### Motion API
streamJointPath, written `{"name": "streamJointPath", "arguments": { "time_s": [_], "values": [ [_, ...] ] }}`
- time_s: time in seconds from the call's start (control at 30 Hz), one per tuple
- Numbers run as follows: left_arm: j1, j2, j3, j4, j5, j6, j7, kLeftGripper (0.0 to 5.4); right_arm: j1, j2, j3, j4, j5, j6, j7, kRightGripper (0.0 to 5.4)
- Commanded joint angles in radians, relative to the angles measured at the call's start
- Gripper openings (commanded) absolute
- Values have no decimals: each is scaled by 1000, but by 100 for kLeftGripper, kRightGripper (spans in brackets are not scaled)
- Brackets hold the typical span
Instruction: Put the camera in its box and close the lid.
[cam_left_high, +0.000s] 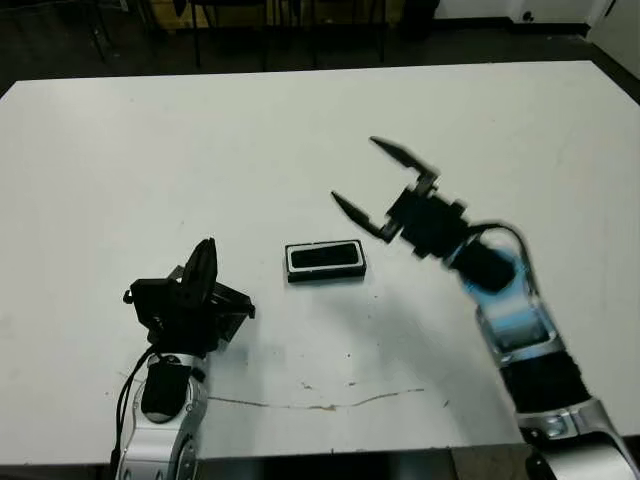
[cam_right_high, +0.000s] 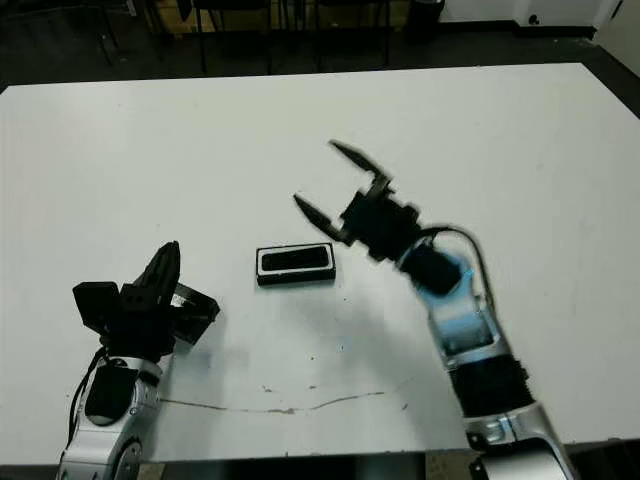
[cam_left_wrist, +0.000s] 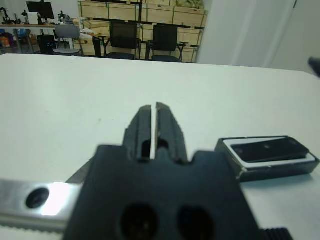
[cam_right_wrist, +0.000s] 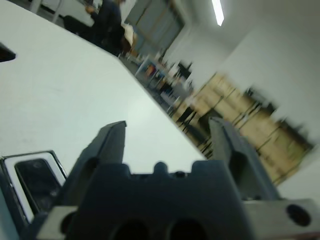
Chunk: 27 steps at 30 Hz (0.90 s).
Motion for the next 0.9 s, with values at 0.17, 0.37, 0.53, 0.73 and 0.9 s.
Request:
{"name": "streamJointPath", "arguments": {
  "time_s": [0.17, 0.37, 0.53, 0.73, 0.9],
  "values": [
    [6, 15, 5, 4, 6, 14, 0, 0, -12, -12, 86, 22, -152, 42, -38, 177],
    [6, 12, 3, 5, 3, 17, 0, 0, -5, -23, 100, -31, -201, 120, -27, 68],
    [2, 9, 1, 6, 2, 27, 2, 0, -4, -34, 117, -26, -222, 152, -26, 1],
    [6, 11, -1, 5, 5, 20, 2, 0, 0, -36, 136, -22, -240, 201, -28, 1],
    [12, 8, -3, 2, 7, 17, 4, 0, 3, -50, 155, -54, -270, 262, 4, 1]
  ]
}}
